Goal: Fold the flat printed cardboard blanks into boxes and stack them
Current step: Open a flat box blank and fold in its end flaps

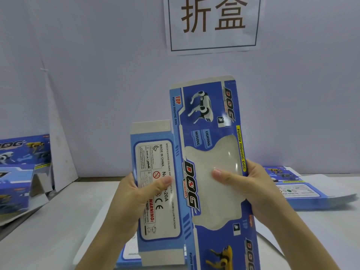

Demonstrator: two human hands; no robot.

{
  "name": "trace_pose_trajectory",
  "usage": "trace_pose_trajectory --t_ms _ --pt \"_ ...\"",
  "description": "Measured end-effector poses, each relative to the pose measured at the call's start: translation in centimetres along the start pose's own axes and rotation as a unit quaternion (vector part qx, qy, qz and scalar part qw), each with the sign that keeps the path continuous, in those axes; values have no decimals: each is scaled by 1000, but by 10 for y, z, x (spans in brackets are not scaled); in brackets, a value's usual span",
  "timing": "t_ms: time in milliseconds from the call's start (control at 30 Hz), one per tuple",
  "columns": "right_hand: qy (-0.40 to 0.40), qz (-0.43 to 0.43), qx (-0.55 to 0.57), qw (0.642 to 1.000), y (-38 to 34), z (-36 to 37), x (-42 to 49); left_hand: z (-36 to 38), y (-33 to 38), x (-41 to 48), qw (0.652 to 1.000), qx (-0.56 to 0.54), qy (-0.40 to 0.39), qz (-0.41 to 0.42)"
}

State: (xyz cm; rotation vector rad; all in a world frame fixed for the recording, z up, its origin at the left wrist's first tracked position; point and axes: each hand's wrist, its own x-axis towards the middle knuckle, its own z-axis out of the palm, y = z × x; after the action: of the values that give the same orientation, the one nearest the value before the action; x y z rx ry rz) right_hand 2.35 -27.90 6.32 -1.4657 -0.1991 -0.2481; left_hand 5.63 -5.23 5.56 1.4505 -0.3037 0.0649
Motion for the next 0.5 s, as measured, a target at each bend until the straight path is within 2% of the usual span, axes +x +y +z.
trace_pose_trajectory --t_ms 233,400,500 --pt "-9 3 -9 1000 -2 -1 0 -2 -1 1 1000 1 -8 8" --pt "-77 46 -49 995 -7 -11 -2 -9 0 4 999 -24 -20 17" --pt "-37 24 -51 998 -9 -5 -4 -8 1 6 999 7 7 39"
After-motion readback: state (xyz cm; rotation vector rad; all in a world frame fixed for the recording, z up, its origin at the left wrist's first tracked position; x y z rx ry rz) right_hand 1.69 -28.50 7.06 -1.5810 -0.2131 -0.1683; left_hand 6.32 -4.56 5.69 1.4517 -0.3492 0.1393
